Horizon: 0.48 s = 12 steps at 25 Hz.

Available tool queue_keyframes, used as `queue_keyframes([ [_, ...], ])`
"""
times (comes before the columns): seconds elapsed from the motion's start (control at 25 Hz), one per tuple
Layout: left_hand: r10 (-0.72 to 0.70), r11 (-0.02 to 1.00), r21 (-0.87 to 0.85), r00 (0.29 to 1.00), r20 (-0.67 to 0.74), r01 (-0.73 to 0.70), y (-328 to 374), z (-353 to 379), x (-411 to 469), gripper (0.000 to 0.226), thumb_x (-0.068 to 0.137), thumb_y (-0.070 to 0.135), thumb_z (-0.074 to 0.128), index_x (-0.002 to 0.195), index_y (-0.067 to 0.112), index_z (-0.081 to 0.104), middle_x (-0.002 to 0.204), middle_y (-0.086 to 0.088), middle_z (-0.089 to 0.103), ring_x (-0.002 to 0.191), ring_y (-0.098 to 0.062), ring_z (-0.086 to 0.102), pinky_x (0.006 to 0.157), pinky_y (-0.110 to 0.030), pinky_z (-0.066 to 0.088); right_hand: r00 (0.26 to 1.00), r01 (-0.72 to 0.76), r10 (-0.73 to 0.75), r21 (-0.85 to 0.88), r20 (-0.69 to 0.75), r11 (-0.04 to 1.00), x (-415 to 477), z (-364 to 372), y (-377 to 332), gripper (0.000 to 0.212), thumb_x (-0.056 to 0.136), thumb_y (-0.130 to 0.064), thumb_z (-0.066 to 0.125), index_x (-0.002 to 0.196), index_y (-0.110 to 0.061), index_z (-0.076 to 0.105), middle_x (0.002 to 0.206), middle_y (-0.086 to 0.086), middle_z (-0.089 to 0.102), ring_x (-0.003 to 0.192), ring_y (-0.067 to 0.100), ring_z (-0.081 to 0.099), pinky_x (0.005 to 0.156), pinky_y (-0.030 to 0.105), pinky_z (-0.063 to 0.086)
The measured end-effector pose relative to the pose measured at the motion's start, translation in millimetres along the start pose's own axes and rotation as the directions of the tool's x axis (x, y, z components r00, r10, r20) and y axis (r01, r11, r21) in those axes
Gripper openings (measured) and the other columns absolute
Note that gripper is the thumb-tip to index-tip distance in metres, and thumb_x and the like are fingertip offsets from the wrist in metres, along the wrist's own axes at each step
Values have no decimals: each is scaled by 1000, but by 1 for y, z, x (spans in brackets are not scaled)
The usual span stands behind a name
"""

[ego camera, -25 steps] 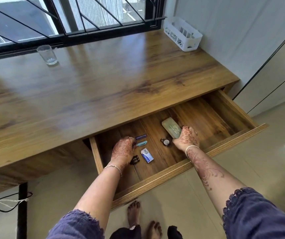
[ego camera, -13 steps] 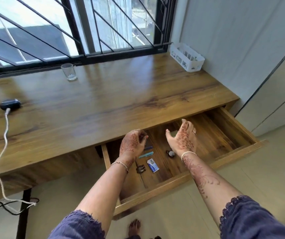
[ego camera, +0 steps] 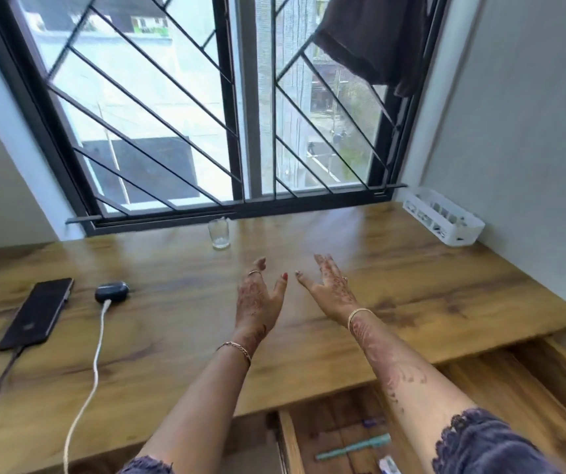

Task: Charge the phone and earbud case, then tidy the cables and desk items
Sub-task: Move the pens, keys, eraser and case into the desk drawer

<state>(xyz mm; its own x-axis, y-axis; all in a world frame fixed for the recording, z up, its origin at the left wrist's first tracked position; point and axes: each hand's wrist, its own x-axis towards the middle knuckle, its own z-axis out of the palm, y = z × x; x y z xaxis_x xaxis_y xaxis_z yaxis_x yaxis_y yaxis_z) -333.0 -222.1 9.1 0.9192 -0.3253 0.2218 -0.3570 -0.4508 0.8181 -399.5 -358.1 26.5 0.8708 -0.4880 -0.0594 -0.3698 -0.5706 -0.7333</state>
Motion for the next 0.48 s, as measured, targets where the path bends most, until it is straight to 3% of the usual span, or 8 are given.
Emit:
queue_keyframes([
  [0.24, -116, 993, 19, 988, -102, 118, -70, -57, 147, 55, 86, 31, 63, 132, 8, 45, 127, -12, 53, 121, -29, 49, 106, -40, 37, 998, 54, -57, 102, 26, 993, 127, 74, -95, 86, 86, -45, 59, 153, -20, 10, 161, 0, 2, 148, 14, 2, 121, 34, 5],
  [0.48, -293, 956, -18, 954, -63, 293, -129, -42, 236, 76, 82, 34, 67, 141, 1, 33, 141, -18, 41, 134, -32, 33, 111, -40, 27, 991, 8, -17, 68, 135, 998, 208, 138, -114, 80, 89, -25, 58, 152, -10, 11, 159, 10, 15, 147, 21, 16, 119, 27, 13],
])
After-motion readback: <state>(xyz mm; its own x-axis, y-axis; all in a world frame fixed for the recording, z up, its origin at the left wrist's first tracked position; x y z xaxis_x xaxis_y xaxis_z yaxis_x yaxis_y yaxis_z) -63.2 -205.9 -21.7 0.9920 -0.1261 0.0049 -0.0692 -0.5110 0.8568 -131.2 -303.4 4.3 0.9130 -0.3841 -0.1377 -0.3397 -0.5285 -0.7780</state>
